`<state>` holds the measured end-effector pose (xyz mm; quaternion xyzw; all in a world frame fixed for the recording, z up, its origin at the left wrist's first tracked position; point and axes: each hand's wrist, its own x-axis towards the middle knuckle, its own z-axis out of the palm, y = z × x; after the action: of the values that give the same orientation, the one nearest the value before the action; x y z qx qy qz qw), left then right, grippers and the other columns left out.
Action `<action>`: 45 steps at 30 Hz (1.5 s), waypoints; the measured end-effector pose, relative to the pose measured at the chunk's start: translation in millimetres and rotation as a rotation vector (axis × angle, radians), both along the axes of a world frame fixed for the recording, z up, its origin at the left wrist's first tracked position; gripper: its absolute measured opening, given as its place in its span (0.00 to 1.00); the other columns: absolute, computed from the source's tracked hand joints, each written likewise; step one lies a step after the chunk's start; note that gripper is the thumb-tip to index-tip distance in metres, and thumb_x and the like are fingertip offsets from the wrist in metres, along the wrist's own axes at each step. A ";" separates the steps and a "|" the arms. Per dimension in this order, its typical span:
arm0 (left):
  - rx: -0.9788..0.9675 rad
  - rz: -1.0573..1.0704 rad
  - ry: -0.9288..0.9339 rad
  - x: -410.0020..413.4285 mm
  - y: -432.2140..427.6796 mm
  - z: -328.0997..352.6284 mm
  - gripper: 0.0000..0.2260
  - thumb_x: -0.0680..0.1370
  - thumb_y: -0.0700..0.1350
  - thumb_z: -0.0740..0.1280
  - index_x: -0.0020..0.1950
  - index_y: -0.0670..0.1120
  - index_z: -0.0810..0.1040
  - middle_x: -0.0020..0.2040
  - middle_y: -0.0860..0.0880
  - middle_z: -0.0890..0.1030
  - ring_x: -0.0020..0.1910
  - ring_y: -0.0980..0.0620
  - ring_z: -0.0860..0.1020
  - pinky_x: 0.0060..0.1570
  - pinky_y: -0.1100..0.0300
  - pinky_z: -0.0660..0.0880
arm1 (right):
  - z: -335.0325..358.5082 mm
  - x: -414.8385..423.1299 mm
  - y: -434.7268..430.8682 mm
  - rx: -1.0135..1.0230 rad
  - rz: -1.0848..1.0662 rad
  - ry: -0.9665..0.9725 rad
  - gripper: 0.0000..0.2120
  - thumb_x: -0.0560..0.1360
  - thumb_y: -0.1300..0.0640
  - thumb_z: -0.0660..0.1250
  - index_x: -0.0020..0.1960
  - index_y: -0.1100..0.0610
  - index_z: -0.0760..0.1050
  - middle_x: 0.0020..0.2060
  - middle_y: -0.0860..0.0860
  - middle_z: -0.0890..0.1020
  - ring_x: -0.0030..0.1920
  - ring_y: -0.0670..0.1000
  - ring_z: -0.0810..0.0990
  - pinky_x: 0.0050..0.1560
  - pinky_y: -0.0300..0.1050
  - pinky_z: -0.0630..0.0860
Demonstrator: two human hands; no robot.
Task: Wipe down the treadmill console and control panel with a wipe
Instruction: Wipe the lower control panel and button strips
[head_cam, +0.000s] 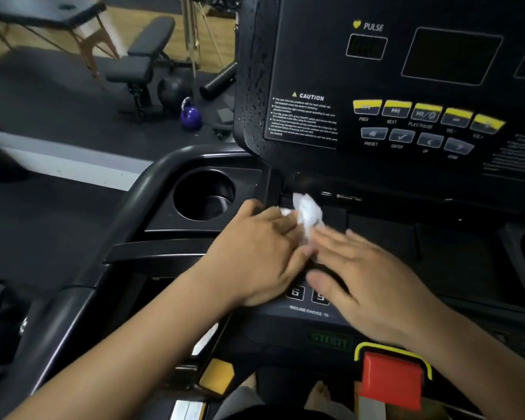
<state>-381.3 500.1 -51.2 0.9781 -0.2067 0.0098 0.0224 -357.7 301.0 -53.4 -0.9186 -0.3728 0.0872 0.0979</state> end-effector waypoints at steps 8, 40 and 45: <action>-0.091 -0.035 -0.003 29.5 4.6 -2.6 0.06 0.75 0.41 0.63 0.46 0.44 0.79 0.43 0.45 0.78 0.41 0.42 0.78 0.44 0.54 0.69 | 3.4 13.2 6.5 0.155 -0.216 -0.098 0.31 0.76 0.36 0.46 0.62 0.52 0.79 0.69 0.45 0.73 0.71 0.42 0.65 0.73 0.48 0.58; -0.563 -0.047 -0.131 7.8 47.7 -32.0 0.11 0.75 0.36 0.64 0.55 0.41 0.79 0.58 0.43 0.81 0.52 0.41 0.82 0.47 0.46 0.80 | 7.0 3.4 68.3 0.066 -0.212 0.148 0.27 0.80 0.41 0.46 0.74 0.50 0.63 0.74 0.43 0.63 0.73 0.35 0.54 0.76 0.55 0.44; -0.632 0.041 -0.067 -61.5 40.9 -35.3 0.18 0.73 0.35 0.63 0.60 0.48 0.76 0.62 0.44 0.81 0.55 0.43 0.82 0.47 0.49 0.81 | 12.3 -40.1 39.9 0.106 -0.115 0.150 0.31 0.77 0.36 0.40 0.74 0.44 0.62 0.71 0.35 0.62 0.72 0.32 0.54 0.76 0.50 0.44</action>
<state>-442.7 541.0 -86.5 0.9258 -0.1744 0.1062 0.3181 -397.8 341.0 -41.1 -0.9229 -0.3154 0.1301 0.1787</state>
